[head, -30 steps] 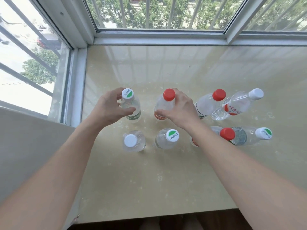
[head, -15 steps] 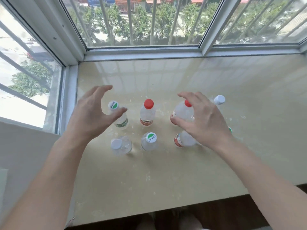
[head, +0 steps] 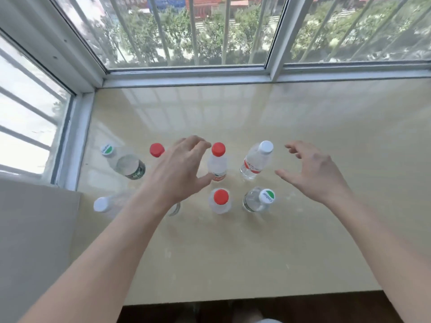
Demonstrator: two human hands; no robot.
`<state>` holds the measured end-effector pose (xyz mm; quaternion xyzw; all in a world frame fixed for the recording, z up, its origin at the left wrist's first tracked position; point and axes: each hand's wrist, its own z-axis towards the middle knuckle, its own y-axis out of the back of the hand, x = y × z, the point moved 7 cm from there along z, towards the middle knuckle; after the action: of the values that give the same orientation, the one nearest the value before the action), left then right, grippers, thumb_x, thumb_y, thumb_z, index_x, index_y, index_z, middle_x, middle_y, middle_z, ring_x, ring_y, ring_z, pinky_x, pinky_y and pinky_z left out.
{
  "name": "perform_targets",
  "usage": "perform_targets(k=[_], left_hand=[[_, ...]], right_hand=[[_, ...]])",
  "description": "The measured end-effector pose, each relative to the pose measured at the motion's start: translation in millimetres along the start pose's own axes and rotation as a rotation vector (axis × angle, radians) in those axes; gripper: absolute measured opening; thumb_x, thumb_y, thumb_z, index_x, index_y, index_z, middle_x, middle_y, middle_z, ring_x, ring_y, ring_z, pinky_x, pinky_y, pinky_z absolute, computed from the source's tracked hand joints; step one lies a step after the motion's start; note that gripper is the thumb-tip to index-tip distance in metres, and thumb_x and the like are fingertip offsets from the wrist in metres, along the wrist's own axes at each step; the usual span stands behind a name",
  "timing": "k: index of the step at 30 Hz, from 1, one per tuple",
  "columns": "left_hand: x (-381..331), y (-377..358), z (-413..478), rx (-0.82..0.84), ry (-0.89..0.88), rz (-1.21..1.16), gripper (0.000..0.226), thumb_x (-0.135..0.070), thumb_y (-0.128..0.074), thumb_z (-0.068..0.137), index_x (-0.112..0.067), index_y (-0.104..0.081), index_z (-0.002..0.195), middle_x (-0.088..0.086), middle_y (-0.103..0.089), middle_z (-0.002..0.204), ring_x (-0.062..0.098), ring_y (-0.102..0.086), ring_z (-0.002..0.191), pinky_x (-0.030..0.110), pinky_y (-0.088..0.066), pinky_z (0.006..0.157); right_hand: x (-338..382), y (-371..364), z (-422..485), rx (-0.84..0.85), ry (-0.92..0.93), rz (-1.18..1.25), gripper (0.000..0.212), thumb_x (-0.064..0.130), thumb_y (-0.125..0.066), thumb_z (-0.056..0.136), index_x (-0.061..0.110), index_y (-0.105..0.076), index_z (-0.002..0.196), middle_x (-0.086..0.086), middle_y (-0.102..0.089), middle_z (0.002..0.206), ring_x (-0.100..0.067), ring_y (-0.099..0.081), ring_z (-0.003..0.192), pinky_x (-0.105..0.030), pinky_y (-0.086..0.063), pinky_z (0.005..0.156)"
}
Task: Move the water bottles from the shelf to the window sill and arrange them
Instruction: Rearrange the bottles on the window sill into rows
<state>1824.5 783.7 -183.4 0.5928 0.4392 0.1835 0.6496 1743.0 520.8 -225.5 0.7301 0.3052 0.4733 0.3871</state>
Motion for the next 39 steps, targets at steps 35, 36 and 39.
perform_targets(k=[35, 36, 39], left_hand=[[28.5, -88.5, 50.4, -0.140, 0.329, -0.454, 0.049, -0.022, -0.088, 0.064, -0.024, -0.066, 0.108, -0.010, -0.068, 0.099, 0.014, -0.061, 0.095, 0.040, -0.056, 0.084], [29.2, -88.6, 50.6, -0.146, 0.332, -0.464, 0.048, -0.022, -0.088, 0.064, -0.024, -0.066, 0.108, -0.010, -0.068, 0.099, 0.014, -0.061, 0.096, 0.041, -0.056, 0.084], [31.0, -89.6, 51.7, -0.150, 0.335, -0.474, 0.049, -0.026, -0.087, 0.064, -0.026, -0.065, 0.108, -0.010, -0.068, 0.099, 0.016, -0.062, 0.097, 0.043, -0.056, 0.083]], right_hand=[[-0.8, -82.3, 85.9, 0.236, 0.260, 0.226, 0.056, 0.030, -0.090, 0.062, 0.025, -0.060, 0.109, 0.009, -0.065, 0.099, -0.020, -0.059, 0.095, -0.038, -0.050, 0.082], [-0.2, -82.4, 86.4, 0.248, 0.265, 0.220, 0.055, 0.030, -0.090, 0.062, 0.025, -0.060, 0.108, 0.009, -0.065, 0.098, -0.019, -0.059, 0.094, -0.038, -0.050, 0.081], [2.3, -83.7, 87.1, 0.266, 0.276, 0.217, 0.052, 0.029, -0.090, 0.062, 0.025, -0.061, 0.105, 0.010, -0.066, 0.096, -0.018, -0.060, 0.093, -0.035, -0.049, 0.079]])
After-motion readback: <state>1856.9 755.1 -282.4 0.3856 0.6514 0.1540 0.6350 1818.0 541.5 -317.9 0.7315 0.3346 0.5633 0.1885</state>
